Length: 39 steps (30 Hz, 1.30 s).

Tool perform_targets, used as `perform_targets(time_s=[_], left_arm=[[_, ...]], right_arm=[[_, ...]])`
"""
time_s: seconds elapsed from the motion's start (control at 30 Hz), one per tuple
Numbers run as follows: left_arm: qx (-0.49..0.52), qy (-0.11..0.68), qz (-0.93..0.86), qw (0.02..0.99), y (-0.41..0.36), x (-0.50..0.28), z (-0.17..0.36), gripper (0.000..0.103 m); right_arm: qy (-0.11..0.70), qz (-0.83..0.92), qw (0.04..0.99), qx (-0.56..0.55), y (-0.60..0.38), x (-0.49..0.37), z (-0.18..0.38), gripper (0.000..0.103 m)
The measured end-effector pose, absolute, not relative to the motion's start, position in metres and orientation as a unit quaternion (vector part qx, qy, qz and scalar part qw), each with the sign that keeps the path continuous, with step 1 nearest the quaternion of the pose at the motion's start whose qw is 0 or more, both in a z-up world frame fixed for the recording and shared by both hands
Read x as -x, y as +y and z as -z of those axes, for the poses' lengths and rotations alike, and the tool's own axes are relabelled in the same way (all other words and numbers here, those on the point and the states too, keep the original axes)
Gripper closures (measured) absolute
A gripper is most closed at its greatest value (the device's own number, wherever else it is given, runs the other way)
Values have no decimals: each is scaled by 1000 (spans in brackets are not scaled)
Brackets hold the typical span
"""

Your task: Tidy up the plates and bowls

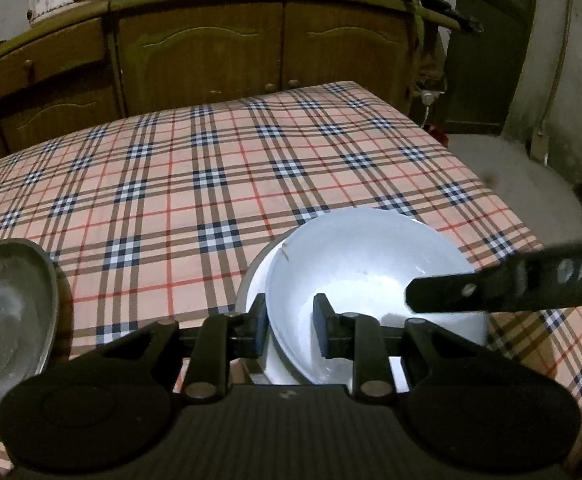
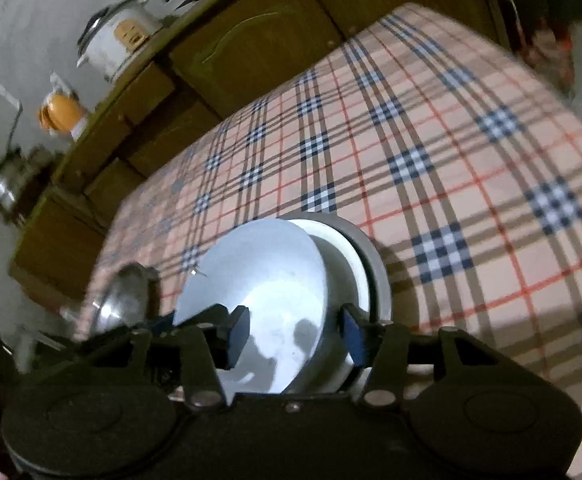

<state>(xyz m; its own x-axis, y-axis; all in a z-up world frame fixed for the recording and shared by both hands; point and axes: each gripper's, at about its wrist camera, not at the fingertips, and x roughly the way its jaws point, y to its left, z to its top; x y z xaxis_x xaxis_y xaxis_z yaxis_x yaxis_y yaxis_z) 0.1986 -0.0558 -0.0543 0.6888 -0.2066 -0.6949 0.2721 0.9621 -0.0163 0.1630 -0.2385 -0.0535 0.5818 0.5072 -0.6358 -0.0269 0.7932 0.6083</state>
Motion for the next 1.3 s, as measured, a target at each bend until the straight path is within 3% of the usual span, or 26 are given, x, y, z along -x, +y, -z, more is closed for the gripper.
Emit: perform_targets(time_s=[0.17, 0.33, 0.37, 0.43, 0.6, 0.73, 0.77, 1.1, 1.3], left_arm=[[-61, 366, 127, 920, -61, -198, 54, 73], [-59, 366, 126, 920, -59, -197, 53, 71], [-59, 365, 122, 921, -59, -196, 52, 68], [-54, 361, 115, 924, -56, -196, 48, 53], [-45, 354, 105, 928, -52, -193, 38, 47], [-37, 350, 99, 931, -48, -190, 32, 30], [-35, 349, 96, 932, -48, -189, 31, 28], [-23, 353, 80, 932, -40, -188, 33, 13], [-24, 361, 76, 929, -39, -191, 40, 9]], right_arm=[[425, -153, 854, -256, -238, -161, 39, 32], [417, -104, 888, -166, -225, -156, 33, 32], [411, -98, 893, -156, -224, -154, 32, 32], [401, -91, 901, -137, -220, -150, 31, 32], [383, -81, 912, -123, -211, -144, 31, 31], [357, -75, 922, -132, -209, -135, 25, 27], [351, -69, 925, -130, -207, -133, 24, 22], [312, -39, 941, -127, -207, -116, 31, 21], [348, -50, 923, -155, -213, -123, 44, 21]])
